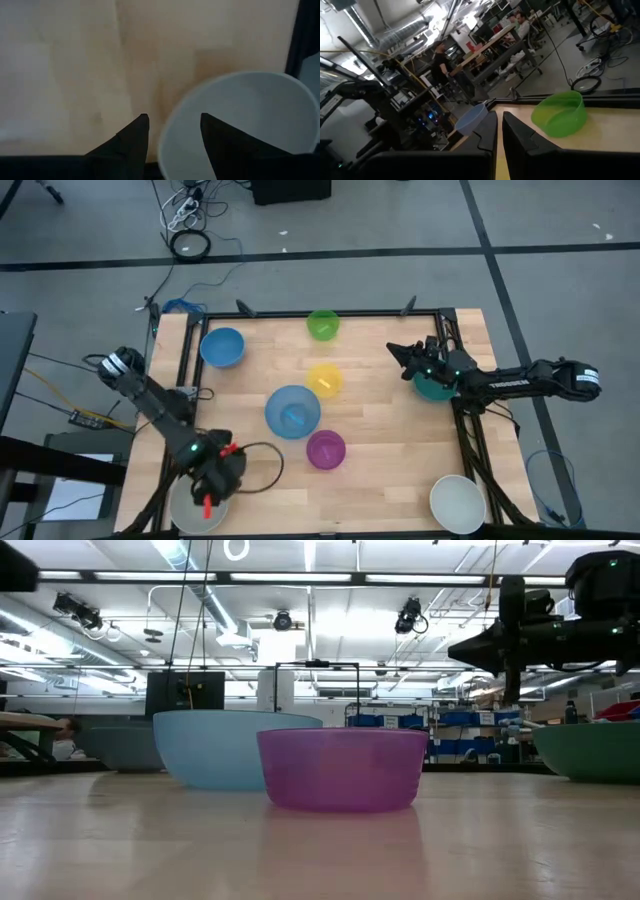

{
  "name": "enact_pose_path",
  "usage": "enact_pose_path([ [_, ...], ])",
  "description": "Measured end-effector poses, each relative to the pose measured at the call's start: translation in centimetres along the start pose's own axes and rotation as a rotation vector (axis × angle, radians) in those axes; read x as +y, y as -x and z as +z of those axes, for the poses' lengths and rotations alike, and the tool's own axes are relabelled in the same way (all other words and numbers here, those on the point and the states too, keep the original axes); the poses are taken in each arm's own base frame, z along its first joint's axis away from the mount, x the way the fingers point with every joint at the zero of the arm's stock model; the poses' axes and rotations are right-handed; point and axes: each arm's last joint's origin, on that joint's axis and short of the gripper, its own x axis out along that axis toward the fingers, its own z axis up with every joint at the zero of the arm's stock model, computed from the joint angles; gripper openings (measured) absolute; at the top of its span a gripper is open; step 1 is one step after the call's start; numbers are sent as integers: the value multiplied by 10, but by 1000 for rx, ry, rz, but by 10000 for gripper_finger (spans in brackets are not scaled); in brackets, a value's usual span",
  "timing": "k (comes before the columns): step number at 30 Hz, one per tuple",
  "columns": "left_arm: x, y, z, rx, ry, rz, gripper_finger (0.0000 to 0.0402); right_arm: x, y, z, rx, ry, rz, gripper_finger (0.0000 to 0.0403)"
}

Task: Nest bowls inside each other
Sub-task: Stack the gray bowl on top of the light blue bowl

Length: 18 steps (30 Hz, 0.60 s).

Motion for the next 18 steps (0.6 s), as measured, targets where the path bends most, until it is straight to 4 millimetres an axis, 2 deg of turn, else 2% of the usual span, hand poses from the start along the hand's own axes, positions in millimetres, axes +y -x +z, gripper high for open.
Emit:
enact_pose_path([
  [8, -24, -26, -11, 40, -52, 53, 188, 0, 0, 2, -19, -6, -2, 20],
  [13, -18, -49, -14, 89, -47, 119, 188, 1, 0, 4, -49, -11, -3, 20],
  [18, -9, -62, -15, 89, -28, 140, 187, 2, 0, 5, -56, -13, 1, 20],
])
